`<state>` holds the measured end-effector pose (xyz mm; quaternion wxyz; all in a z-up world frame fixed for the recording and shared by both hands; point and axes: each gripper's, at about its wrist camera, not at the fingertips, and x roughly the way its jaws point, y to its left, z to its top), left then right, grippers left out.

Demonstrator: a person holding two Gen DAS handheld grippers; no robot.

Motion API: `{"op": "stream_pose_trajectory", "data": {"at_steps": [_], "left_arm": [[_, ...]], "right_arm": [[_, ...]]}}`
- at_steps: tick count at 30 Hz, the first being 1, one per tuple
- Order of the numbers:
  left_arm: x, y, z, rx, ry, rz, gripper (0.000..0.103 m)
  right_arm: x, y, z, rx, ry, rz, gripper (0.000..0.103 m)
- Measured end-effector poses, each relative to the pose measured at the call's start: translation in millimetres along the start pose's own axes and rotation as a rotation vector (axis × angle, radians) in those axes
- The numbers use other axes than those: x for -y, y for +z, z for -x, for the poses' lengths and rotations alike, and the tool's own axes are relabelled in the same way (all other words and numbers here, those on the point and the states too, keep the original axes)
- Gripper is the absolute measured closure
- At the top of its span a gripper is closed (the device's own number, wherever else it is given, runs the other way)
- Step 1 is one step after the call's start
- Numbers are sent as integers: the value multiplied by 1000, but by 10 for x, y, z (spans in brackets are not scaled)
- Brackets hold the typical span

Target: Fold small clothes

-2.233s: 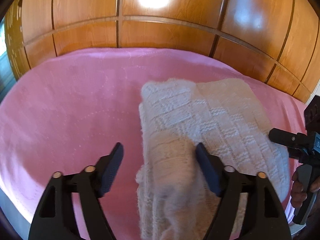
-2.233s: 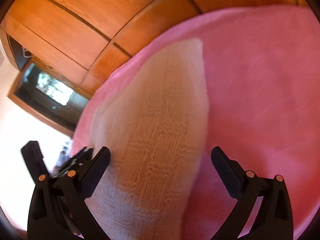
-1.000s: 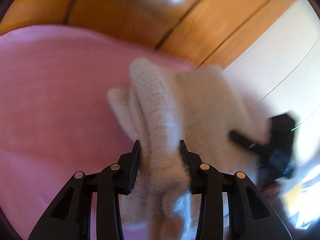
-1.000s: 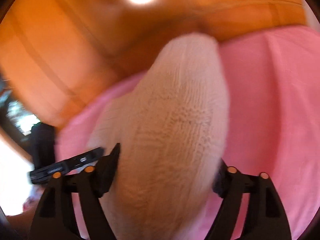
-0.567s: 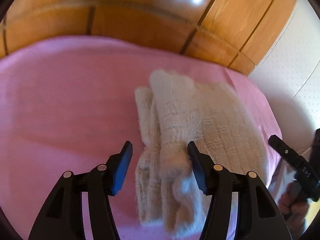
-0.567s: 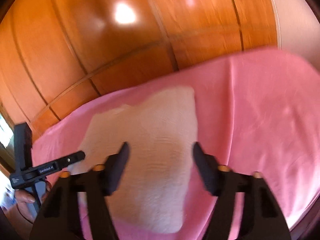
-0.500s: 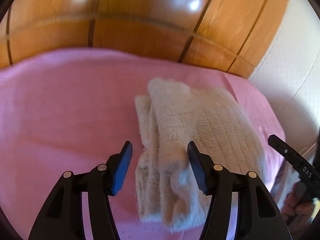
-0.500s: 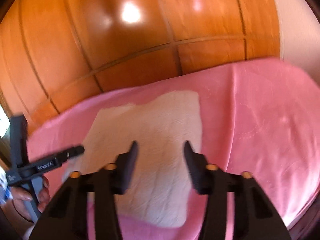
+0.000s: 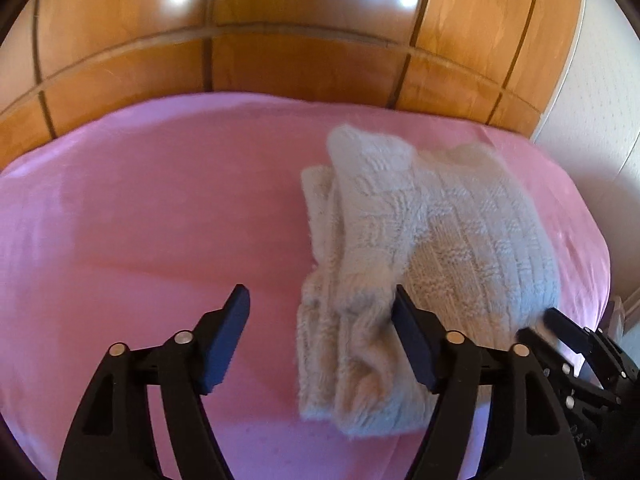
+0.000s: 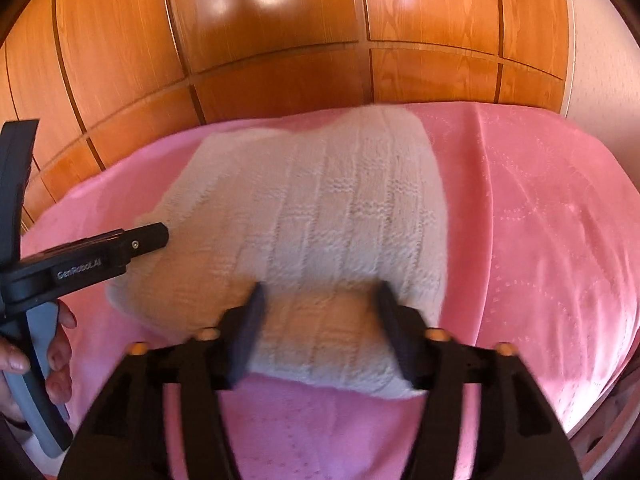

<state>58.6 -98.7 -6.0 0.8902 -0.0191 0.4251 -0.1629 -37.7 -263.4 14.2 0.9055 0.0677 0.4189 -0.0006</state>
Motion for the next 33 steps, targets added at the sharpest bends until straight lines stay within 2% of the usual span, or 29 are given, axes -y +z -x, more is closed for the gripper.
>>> {"op": "stream_pose_trajectory", "data": {"at_steps": [3, 5, 10, 12, 14, 18, 23, 25, 33], "left_arm": [[16, -11, 205, 46, 24, -4, 32], [32, -15, 292, 71, 35, 0, 25], [61, -65, 530, 130, 65, 1, 24], [82, -83, 610, 147, 69, -3, 23], [109, -109, 689, 165, 75, -5, 14], [139, -156, 781, 188, 95, -10, 9], [198, -208, 815, 191, 104, -23, 9], [215, -224, 816, 188, 102, -29, 4], [281, -273, 811, 182, 117, -41, 4]], "right_arm": [[-80, 6, 117, 10, -21, -7, 25], [-121, -12, 227, 26, -37, -23, 15], [-189, 12, 419, 76, -99, -83, 3], [-213, 32, 475, 84, -134, -101, 3], [-232, 35, 491, 86, -162, -114, 3], [-299, -12, 558, 94, -200, -105, 3], [-374, -104, 642, 120, -234, -74, 3], [-369, -119, 644, 123, -248, -68, 2], [-318, -141, 711, 148, -285, -81, 2]]}}
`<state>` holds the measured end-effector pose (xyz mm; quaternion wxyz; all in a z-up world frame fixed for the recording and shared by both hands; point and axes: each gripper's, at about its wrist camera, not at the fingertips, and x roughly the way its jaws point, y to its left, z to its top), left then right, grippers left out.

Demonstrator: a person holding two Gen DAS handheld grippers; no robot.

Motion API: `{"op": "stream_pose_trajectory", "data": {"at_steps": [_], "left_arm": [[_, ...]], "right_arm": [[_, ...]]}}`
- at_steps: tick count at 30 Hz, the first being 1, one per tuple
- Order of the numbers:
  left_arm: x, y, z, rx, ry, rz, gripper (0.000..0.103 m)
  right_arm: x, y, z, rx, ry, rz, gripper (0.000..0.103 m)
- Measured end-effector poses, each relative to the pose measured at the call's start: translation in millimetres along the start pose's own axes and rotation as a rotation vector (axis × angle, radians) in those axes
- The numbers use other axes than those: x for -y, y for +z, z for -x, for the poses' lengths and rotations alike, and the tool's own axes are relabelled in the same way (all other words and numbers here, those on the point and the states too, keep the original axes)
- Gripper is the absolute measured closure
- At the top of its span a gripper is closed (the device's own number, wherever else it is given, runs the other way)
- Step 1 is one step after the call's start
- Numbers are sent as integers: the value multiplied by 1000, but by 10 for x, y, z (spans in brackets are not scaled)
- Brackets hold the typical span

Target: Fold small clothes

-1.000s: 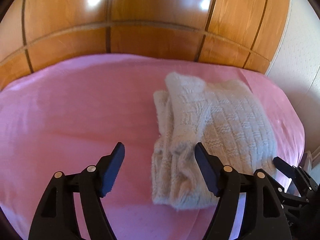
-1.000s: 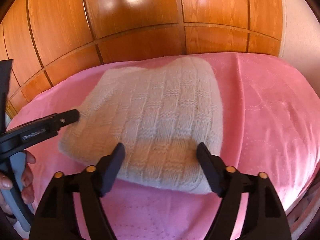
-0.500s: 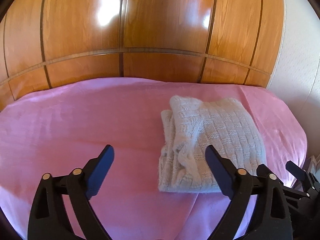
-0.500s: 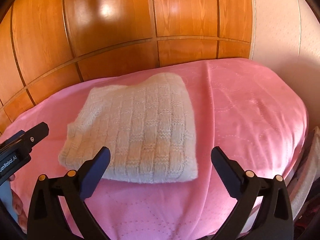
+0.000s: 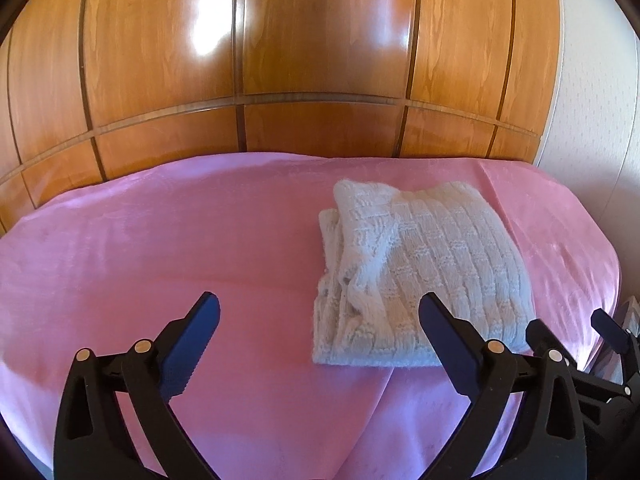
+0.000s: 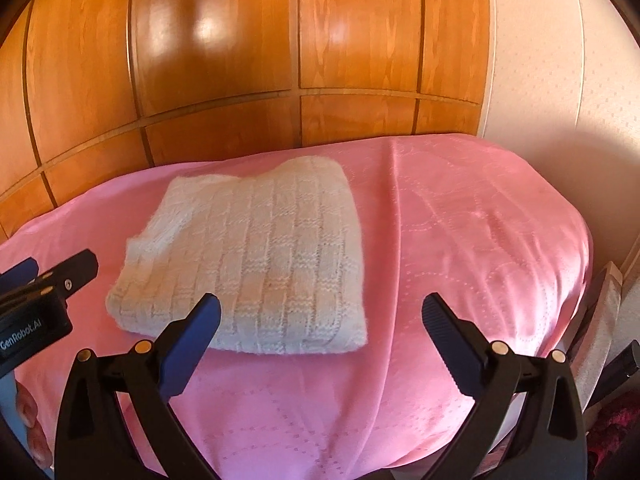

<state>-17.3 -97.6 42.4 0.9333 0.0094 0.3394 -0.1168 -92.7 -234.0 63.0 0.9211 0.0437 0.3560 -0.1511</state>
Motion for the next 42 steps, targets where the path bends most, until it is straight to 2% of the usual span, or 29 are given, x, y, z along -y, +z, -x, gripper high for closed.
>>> {"op": "stream_pose_trajectory", "data": {"at_steps": [10, 23, 42], "left_arm": [[62, -22, 55, 12, -5, -15, 4], [52, -39, 59, 10, 0, -18, 4], [28, -30, 171, 47, 3, -1, 4]], "right_arm": [[39, -4, -21, -15, 8, -12, 2], [-18, -7, 23, -7, 6, -4, 2], [-51, 5, 100, 18, 15, 3, 2]]}}
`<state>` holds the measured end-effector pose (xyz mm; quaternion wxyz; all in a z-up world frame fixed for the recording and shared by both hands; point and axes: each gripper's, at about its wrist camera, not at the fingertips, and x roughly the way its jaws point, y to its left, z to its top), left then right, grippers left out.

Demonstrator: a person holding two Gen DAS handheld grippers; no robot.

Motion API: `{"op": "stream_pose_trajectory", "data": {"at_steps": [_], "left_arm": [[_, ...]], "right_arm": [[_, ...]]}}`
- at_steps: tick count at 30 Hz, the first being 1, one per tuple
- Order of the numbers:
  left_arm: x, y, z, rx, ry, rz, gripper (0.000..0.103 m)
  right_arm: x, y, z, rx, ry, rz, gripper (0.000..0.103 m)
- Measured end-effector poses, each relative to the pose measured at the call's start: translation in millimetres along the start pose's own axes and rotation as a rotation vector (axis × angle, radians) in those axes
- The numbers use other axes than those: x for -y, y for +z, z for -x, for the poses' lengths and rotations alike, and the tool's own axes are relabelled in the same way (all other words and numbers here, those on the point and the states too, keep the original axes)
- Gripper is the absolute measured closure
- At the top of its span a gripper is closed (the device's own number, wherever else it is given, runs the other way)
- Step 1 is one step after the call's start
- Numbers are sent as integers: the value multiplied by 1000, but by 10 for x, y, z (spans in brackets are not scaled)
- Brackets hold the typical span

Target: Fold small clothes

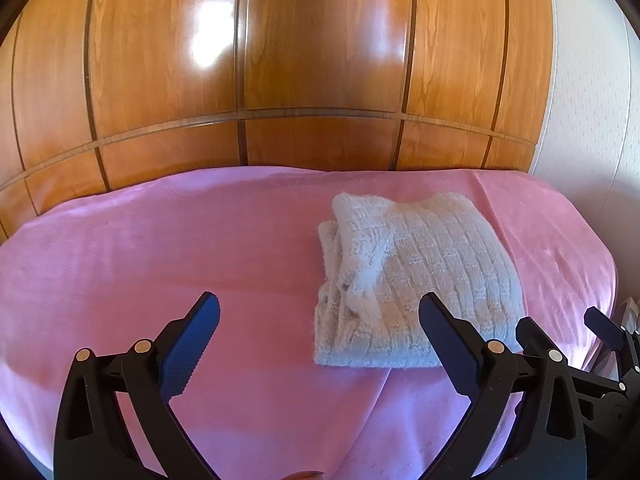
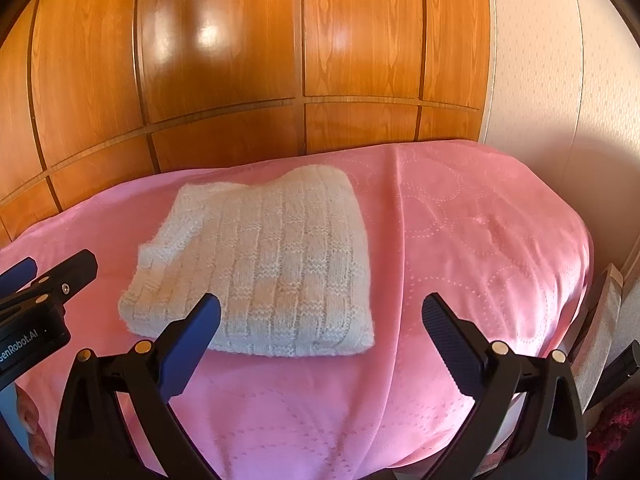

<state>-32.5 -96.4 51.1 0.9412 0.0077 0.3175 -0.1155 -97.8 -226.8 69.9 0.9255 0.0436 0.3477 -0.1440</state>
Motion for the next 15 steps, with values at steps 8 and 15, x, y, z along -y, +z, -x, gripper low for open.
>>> {"op": "stream_pose_trajectory", "data": {"at_steps": [8, 15], "left_arm": [[23, 15, 14, 9, 6, -4, 4], [57, -2, 2, 17, 18, -28, 4]], "right_arm": [[-10, 0, -16, -4, 3, -3, 2], [-9, -6, -49, -10, 7, -3, 2]]}}
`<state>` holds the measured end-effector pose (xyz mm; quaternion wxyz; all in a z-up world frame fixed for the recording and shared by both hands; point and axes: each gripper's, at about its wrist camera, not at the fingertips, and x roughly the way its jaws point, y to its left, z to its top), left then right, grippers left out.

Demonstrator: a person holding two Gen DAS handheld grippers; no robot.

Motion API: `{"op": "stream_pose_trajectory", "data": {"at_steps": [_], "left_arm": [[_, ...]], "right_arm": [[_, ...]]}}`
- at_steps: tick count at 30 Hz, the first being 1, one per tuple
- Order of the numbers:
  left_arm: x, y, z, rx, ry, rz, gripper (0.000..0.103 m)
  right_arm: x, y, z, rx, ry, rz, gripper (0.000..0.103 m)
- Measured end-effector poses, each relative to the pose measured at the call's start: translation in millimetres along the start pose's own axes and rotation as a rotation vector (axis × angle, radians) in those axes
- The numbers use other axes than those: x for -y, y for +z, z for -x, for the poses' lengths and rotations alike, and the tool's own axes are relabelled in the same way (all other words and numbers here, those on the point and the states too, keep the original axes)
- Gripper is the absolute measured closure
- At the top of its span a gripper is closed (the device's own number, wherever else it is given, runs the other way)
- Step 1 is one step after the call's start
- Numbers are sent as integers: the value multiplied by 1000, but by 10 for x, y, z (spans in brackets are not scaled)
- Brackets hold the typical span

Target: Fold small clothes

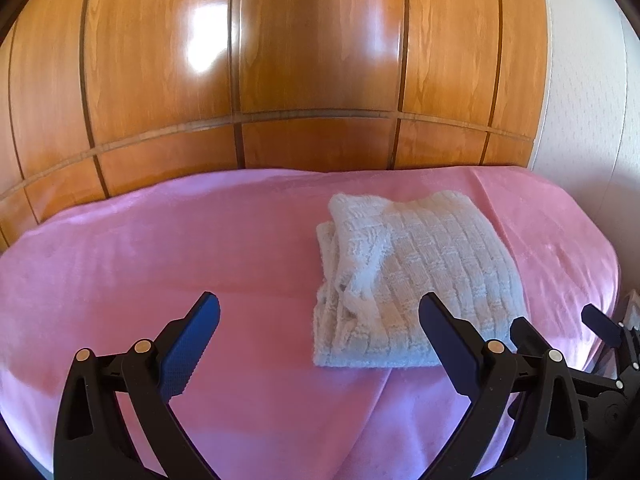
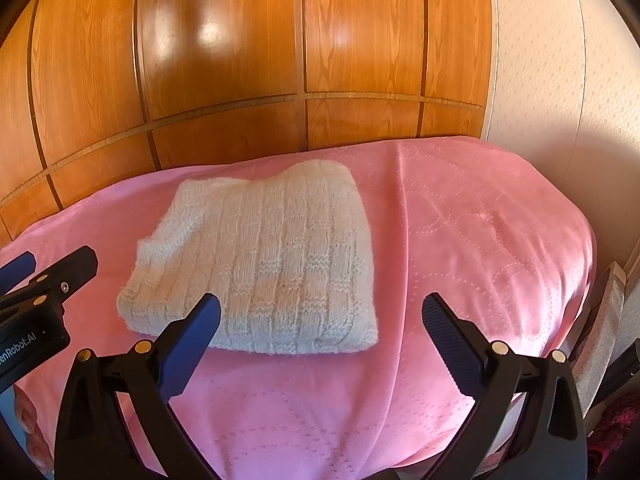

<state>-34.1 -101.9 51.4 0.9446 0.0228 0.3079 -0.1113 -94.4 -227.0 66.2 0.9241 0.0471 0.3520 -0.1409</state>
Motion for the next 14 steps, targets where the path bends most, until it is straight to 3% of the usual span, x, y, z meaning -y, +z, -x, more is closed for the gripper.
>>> {"op": "stream_pose_trajectory", "data": {"at_steps": [14], "left_arm": [[-86, -35, -174, -73, -4, 46, 4]], "right_arm": [[87, 70, -82, 9, -10, -14, 2]]}}
